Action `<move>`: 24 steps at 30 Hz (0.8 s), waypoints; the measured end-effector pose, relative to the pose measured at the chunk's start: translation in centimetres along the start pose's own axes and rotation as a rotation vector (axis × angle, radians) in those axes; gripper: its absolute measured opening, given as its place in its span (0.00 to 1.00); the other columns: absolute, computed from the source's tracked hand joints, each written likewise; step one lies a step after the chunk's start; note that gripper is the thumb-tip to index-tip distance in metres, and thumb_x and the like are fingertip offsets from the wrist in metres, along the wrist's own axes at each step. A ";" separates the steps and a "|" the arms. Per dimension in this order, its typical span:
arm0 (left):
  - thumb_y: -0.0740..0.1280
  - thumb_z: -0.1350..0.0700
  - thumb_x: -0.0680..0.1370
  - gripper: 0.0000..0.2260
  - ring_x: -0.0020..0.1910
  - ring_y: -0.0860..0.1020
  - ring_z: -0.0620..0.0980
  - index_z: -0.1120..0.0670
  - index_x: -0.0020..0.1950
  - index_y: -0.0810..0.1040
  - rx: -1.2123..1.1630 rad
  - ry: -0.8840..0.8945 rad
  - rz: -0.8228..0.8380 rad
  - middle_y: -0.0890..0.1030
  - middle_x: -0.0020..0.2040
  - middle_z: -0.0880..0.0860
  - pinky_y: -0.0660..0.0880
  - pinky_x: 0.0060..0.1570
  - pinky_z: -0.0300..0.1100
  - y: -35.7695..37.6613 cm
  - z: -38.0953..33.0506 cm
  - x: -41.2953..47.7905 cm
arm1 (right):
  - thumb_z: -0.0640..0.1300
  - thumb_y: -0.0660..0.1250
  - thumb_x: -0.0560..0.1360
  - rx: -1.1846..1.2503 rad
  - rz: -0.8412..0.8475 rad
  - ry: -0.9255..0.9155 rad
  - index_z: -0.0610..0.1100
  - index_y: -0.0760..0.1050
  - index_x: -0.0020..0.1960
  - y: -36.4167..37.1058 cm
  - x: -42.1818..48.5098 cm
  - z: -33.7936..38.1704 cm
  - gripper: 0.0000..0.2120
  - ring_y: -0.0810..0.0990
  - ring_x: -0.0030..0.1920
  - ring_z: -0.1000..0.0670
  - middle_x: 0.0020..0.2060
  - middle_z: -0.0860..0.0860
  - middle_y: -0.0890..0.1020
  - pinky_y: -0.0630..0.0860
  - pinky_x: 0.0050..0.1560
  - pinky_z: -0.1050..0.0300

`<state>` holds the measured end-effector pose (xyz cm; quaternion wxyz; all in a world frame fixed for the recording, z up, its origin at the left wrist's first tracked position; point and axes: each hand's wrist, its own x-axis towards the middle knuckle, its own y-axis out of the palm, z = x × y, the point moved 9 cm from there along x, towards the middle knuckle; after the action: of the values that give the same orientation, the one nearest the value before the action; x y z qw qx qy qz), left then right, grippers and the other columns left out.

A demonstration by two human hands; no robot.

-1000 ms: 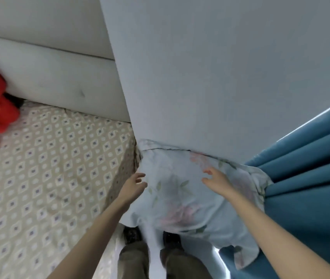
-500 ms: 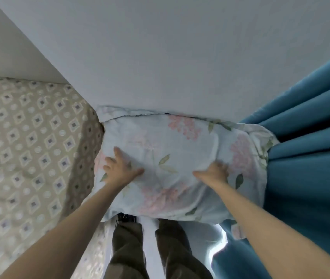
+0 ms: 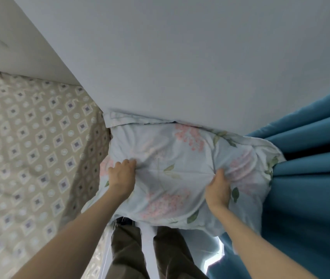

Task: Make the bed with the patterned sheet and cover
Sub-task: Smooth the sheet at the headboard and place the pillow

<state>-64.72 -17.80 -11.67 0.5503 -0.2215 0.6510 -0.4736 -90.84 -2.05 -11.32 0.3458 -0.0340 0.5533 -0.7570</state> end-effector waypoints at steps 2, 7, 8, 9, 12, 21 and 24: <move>0.57 0.62 0.79 0.10 0.53 0.75 0.52 0.53 0.58 0.69 -0.053 -0.017 0.008 0.75 0.54 0.51 0.65 0.42 0.42 -1.3 0.5 -1.8 | 0.33 0.52 0.77 -0.038 0.009 -0.033 0.40 0.64 0.49 -1.8 -0.4 1.3 0.05 0.78 0.42 0.38 0.42 0.38 0.76 0.66 0.36 0.54; 0.53 0.60 0.80 0.08 0.51 0.75 0.54 0.53 0.55 0.69 -0.169 -0.102 -0.027 0.75 0.53 0.53 0.65 0.40 0.43 -4.6 3.4 -6.9 | 0.33 0.51 0.78 -0.092 0.018 -0.235 0.39 0.62 0.51 -4.8 -3.0 7.1 0.05 0.79 0.42 0.38 0.38 0.40 0.75 0.66 0.34 0.54; 0.52 0.59 0.81 0.08 0.51 0.75 0.54 0.53 0.56 0.68 -0.171 -0.132 -0.031 0.74 0.53 0.52 0.64 0.40 0.43 -5.2 4.6 -8.2 | 0.33 0.50 0.78 -0.069 0.027 -0.270 0.38 0.63 0.53 -5.1 -3.8 8.7 0.06 0.79 0.43 0.37 0.40 0.37 0.76 0.65 0.35 0.54; 0.52 0.59 0.81 0.08 0.50 0.75 0.53 0.53 0.56 0.68 -0.181 -0.174 -0.036 0.74 0.53 0.52 0.64 0.39 0.42 -5.8 6.1 -9.7 | 0.33 0.50 0.78 -0.047 0.045 -0.312 0.36 0.64 0.55 -5.2 -4.8 10.5 0.07 0.79 0.45 0.36 0.43 0.35 0.77 0.64 0.36 0.54; 0.51 0.59 0.81 0.09 0.42 0.72 0.51 0.55 0.56 0.68 -0.232 -0.312 -0.051 0.72 0.48 0.52 0.65 0.38 0.41 -6.5 11.7 -13.9 | 0.33 0.50 0.79 -0.042 0.134 -0.466 0.34 0.64 0.57 -4.6 -8.2 16.8 0.09 0.79 0.47 0.36 0.47 0.34 0.78 0.62 0.37 0.55; 0.56 0.61 0.77 0.08 0.52 0.77 0.58 0.57 0.55 0.69 -0.551 -0.829 -0.052 0.76 0.53 0.57 0.67 0.41 0.44 -1.4 30.2 -29.6 | 0.36 0.49 0.81 -0.114 0.466 -0.878 0.35 0.64 0.58 3.5 -24.1 36.0 0.09 0.77 0.45 0.41 0.46 0.39 0.77 0.65 0.38 0.54; 0.57 0.63 0.75 0.04 0.51 0.77 0.58 0.55 0.47 0.65 -0.668 -0.941 -0.071 0.77 0.51 0.57 0.65 0.39 0.43 0.7 35.0 -34.0 | 0.36 0.50 0.81 -0.159 0.524 -0.995 0.38 0.63 0.55 7.0 -29.6 41.6 0.06 0.72 0.40 0.46 0.41 0.44 0.72 0.66 0.33 0.54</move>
<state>-22.06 -2.97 6.82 0.6645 -0.5917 0.4426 -0.1113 -46.96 -20.33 8.46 0.7374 -0.2741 0.3692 -0.4948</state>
